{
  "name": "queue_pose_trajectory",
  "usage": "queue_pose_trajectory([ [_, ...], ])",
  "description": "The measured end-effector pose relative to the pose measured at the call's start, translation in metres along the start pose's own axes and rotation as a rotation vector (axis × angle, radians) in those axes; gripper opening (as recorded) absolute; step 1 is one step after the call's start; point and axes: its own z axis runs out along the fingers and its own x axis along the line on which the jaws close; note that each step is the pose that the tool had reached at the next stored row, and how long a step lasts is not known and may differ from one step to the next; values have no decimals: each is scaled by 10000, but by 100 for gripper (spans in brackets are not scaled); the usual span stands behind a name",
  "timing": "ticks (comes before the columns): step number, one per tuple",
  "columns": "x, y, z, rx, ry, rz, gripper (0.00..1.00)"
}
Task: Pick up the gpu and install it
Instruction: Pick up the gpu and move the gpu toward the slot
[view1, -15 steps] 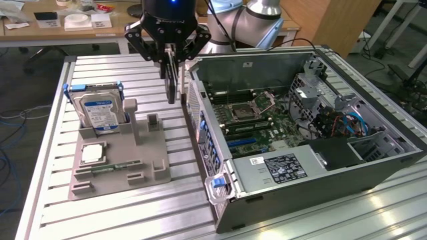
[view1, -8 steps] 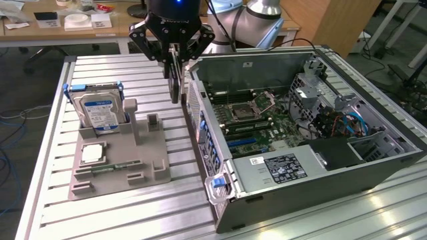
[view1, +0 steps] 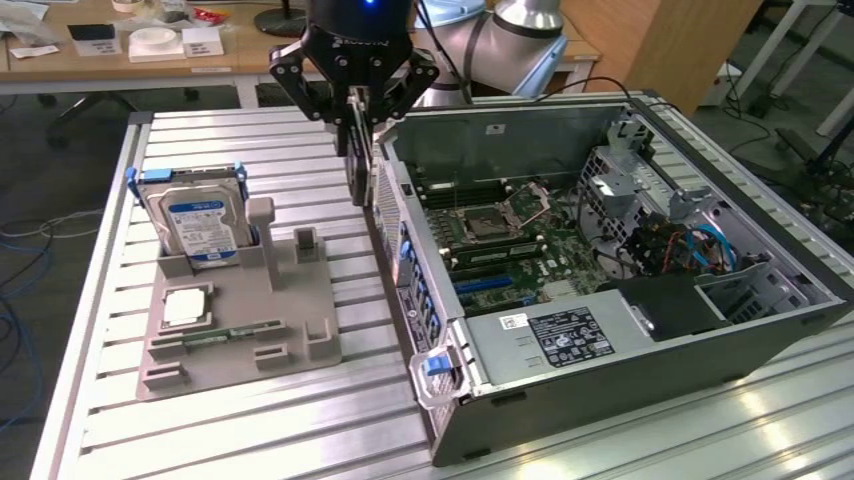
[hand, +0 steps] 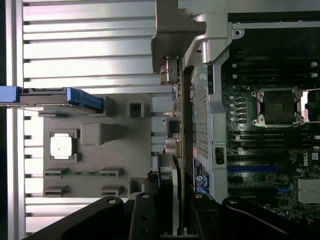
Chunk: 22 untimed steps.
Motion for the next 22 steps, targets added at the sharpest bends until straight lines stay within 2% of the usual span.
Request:
queue_pose_trajectory([
  [22, -167, 8, -3, 0, 0, 1, 28],
])
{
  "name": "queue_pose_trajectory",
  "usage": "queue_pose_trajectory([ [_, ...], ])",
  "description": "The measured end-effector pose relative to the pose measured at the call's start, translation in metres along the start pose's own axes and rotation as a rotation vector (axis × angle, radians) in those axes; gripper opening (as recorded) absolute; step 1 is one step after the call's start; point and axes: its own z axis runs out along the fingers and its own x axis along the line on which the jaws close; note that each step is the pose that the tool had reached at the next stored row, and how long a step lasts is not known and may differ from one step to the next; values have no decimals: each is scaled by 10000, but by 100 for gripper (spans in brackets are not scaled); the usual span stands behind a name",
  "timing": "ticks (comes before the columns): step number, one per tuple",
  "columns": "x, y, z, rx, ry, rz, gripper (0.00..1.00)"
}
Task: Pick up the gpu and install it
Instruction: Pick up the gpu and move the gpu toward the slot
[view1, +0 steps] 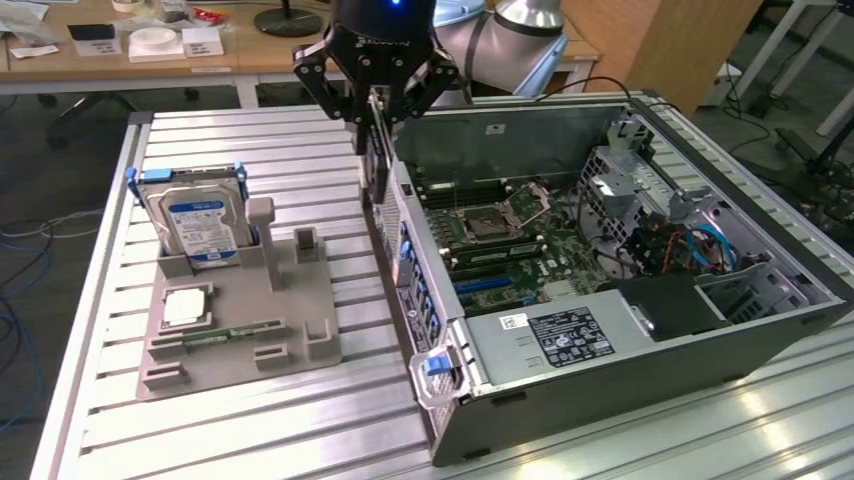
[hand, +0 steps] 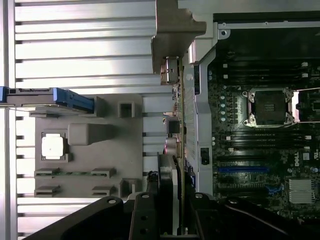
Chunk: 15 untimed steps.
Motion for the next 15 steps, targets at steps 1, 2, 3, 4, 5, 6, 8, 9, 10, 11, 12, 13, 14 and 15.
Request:
queue_pose_trajectory([
  [1, -9, 0, 0, 0, 0, 0, 28],
  [2, -17, 1, 0, 0, 0, 0, 28],
  [3, -25, 1, -1, 0, 0, 0, 28],
  [4, -34, 1, -1, 0, 0, 0, 28],
  [5, -42, 2, -1, 1, 0, 0, 28],
  [6, -52, 2, -1, 0, -1, 1, 28],
  [8, -72, 3, -1, -1, 0, 0, 28],
  [9, -82, 4, -2, 0, 0, 0, 28],
  [10, -92, 4, -2, 0, -1, 0, 28],
  [11, -105, 5, -2, 0, 0, 0, 28],
  [12, -117, 5, -3, 0, 0, 0, 28],
  [13, -130, 6, -3, 0, 0, 0, 28],
  [14, -142, 6, -3, 0, 0, 0, 28],
  [15, -155, 7, -3, -1, 0, -1, 28],
])
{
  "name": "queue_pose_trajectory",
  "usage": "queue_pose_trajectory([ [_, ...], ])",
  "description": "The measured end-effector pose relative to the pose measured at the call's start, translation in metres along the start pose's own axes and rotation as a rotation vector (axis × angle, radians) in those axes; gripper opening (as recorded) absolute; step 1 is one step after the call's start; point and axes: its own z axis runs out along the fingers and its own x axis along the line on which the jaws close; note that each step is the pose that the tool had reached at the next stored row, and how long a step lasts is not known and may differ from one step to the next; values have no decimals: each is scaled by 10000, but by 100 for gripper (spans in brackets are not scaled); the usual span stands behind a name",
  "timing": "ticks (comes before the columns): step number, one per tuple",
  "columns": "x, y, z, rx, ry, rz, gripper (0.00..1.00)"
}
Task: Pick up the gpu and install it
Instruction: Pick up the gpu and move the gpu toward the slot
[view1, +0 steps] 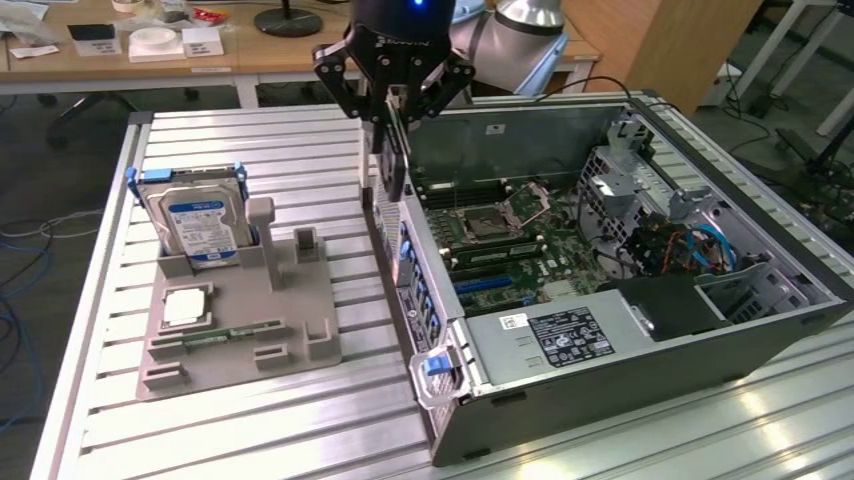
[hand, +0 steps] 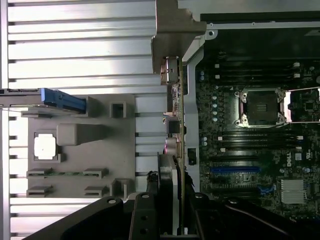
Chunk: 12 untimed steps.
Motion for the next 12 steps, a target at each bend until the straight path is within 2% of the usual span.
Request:
queue_pose_trajectory([
  [12, -134, 6, -3, 0, 0, 0, 28],
])
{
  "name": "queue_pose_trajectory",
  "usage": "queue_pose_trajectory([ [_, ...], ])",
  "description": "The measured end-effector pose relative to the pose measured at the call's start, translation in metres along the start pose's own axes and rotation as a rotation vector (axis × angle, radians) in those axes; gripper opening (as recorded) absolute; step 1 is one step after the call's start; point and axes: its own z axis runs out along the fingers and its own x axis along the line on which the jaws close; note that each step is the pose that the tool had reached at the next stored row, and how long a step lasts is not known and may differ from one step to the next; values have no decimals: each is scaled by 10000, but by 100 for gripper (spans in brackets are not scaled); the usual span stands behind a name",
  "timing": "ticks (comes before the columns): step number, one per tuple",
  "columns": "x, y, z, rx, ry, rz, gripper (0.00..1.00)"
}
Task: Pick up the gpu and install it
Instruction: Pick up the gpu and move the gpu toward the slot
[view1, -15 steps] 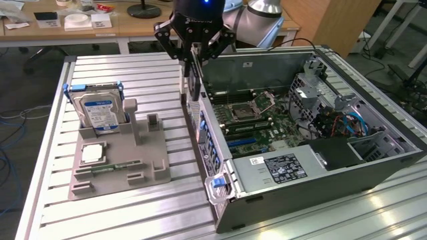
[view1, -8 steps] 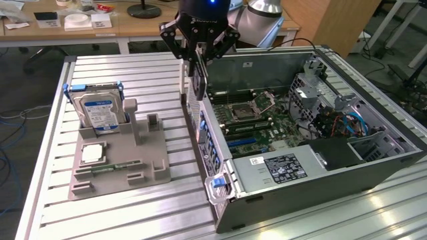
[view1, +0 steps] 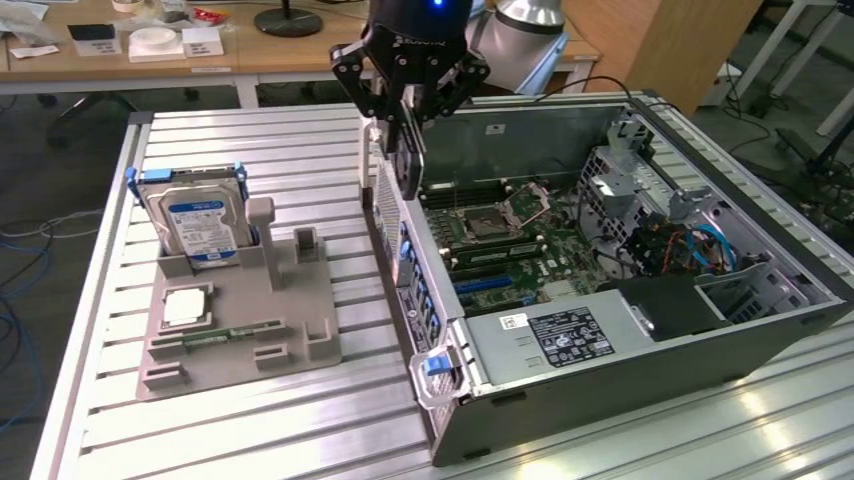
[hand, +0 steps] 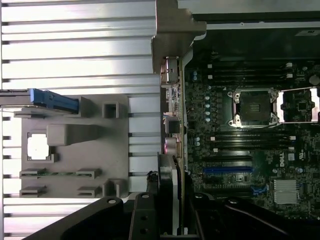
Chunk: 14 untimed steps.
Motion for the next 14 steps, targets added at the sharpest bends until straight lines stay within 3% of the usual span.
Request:
queue_pose_trajectory([
  [14, -158, 7, -4, 1, 0, 1, 28],
])
